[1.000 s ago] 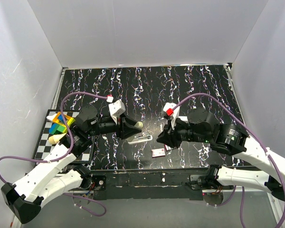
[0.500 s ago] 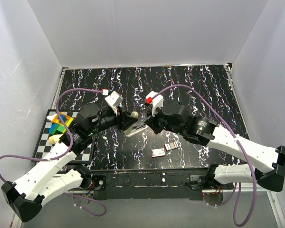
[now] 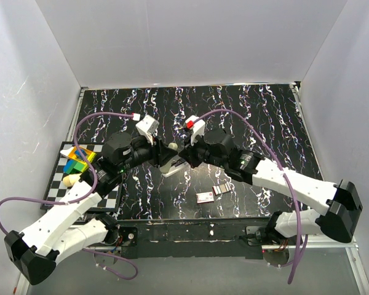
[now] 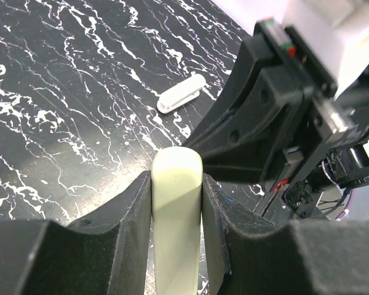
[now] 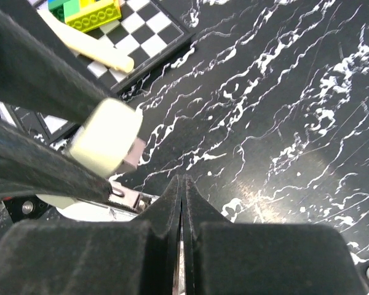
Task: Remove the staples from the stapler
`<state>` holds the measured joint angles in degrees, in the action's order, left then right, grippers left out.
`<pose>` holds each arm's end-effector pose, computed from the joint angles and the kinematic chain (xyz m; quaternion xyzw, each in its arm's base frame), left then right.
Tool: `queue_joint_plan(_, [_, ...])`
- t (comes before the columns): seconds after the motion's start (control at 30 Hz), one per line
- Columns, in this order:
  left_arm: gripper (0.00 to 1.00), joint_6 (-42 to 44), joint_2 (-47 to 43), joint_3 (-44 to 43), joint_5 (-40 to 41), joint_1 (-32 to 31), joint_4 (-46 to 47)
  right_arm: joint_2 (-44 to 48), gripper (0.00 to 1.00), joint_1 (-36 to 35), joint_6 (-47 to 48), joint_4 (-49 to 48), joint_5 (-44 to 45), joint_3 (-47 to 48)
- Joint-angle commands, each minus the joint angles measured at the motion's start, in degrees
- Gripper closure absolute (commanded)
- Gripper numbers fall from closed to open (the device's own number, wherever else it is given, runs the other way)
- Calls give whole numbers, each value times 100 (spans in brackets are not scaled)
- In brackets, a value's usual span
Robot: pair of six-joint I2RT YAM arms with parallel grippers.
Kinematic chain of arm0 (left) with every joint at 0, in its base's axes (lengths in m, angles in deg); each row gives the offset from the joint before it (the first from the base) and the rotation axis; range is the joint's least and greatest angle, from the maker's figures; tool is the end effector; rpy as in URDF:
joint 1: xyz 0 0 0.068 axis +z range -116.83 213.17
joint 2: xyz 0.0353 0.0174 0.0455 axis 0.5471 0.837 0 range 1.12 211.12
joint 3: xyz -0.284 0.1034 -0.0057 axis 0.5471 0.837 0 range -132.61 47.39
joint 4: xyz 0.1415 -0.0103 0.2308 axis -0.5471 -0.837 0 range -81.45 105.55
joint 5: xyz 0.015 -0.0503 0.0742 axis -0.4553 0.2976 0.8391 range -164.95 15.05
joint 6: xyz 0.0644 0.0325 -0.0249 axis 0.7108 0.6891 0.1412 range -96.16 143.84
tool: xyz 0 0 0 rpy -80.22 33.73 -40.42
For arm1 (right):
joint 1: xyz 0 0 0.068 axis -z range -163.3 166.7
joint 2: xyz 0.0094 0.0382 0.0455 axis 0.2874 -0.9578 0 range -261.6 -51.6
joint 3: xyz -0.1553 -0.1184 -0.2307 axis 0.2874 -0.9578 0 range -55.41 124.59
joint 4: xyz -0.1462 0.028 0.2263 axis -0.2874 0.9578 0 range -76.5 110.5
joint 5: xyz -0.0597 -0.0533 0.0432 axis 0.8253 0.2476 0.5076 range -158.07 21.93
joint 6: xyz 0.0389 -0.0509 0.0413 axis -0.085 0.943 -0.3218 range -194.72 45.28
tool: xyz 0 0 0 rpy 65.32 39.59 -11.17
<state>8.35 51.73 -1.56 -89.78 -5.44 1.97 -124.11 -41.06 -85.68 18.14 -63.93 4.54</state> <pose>0.1629 -0.1513 0.3576 0.2347 0.7563 -0.3651 0.4895 0.1777 0.2730 0.3564 -0.2999 0.7467 0.3107 0.5059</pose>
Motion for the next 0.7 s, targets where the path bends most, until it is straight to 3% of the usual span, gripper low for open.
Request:
queue_joint_plan(0.0, [100,-226,19,-317,182,169,-21,-105,99,63,-266,-868,-370,-211])
queue_joint_plan(0.67, [100,-754,335,-177,85,802,172,-896,99,63,-1030,-1861,-1469,-712])
